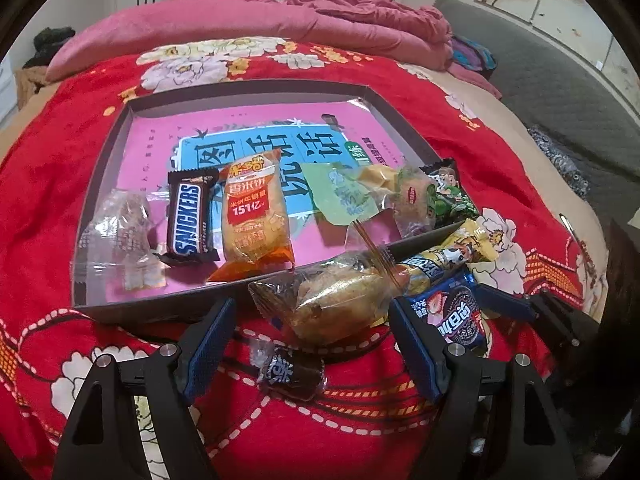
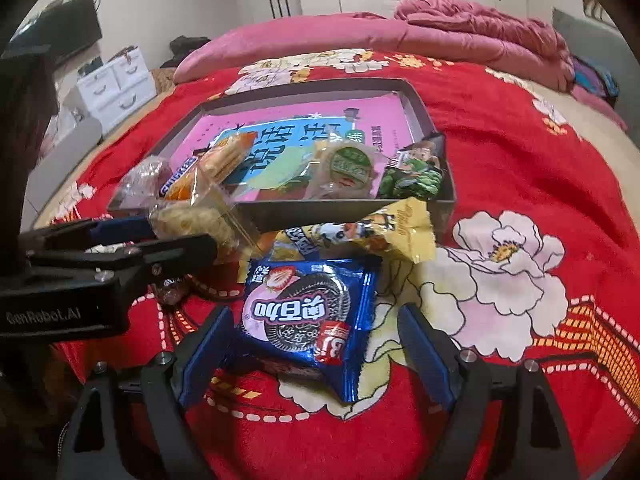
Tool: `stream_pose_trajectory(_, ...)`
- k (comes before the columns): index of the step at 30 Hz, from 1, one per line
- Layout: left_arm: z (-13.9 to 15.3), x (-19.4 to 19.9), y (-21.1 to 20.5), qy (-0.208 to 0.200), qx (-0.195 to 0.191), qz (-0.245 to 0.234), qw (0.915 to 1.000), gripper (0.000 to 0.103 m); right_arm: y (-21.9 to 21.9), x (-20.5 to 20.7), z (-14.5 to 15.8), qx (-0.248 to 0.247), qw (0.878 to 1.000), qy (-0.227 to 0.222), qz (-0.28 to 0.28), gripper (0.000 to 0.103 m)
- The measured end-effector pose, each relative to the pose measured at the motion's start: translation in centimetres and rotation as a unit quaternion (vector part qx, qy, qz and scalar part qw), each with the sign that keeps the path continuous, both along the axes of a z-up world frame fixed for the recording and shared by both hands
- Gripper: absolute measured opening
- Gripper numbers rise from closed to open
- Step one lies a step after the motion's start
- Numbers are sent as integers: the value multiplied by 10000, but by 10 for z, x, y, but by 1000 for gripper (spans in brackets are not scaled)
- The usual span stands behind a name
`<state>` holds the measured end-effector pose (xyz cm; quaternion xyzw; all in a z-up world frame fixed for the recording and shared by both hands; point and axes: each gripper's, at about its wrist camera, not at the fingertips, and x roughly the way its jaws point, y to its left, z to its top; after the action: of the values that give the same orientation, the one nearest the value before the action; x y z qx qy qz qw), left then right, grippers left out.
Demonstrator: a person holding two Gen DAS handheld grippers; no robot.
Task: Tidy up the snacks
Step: 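Grasp the clear pastry bag with the left tool while the right tool grasps the blue packet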
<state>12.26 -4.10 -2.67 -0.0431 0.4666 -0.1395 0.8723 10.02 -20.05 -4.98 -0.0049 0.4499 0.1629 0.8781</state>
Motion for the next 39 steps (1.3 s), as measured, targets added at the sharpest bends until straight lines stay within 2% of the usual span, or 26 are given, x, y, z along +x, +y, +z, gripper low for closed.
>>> stream_pose_trajectory(6, -1, 2, -3, 12, -8, -45, 10000, 79, 15, -2, -4, -365, 9991, -143, 177, 83)
stream_pose_trajectory(10, -4, 4, -4, 77, -53, -68, 9999, 79, 24, -4, -5, -508, 9978, -207, 362, 72)
stream_pose_trajectory(13, -7, 7, -6, 145, -100, -77, 9998, 79, 27, -5, -5, -514, 9973, -230, 462, 65)
stream_pose_trajectory(23, -13, 12, -8, 304, -361, -80, 9989, 79, 24, -6, -2, -413, 9974, -184, 555, 60)
stream_pose_trajectory(27, -14, 13, -6, 320, -469, -102, 9983, 72, 21, -4, -1, -290, 9982, -114, 516, 59)
stream_pose_trajectory(29, -13, 13, -7, 311, -494, -122, 9982, 63, 21, -4, -1, -275, 9983, -105, 511, 59)
stream_pose_trajectory(39, -8, 10, -3, 290, -660, -166, 9973, 47, 14, -3, 5, -40, 9987, -52, 510, 55)
